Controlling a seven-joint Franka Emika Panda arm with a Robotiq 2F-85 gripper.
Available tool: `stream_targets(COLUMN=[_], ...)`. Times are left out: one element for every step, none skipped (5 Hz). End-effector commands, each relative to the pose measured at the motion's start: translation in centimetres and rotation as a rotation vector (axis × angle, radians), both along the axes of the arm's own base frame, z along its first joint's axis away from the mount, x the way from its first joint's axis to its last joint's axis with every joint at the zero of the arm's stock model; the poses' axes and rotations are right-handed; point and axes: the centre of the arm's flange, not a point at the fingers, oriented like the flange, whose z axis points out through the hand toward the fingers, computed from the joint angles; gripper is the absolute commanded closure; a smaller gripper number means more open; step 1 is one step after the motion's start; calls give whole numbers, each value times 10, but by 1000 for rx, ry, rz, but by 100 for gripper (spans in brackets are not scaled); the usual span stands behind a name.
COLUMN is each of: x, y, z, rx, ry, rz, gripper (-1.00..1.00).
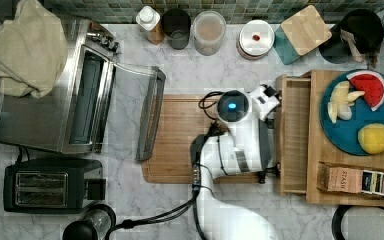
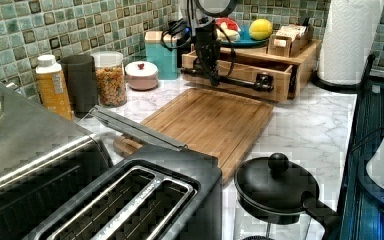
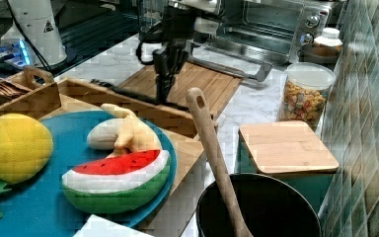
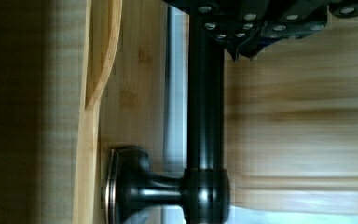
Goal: Close the drawer.
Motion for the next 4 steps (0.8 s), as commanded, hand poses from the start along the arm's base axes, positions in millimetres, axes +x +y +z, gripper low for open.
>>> stream_targets(x=[-31, -26, -17, -18], y=[-223, -227, -247, -247], z=[88, 97, 117, 117], rx=[-49, -39, 74, 74], ry=[-60, -44, -18, -18], rz=[-230, -253, -160, -161], gripper=[100, 100, 100, 100])
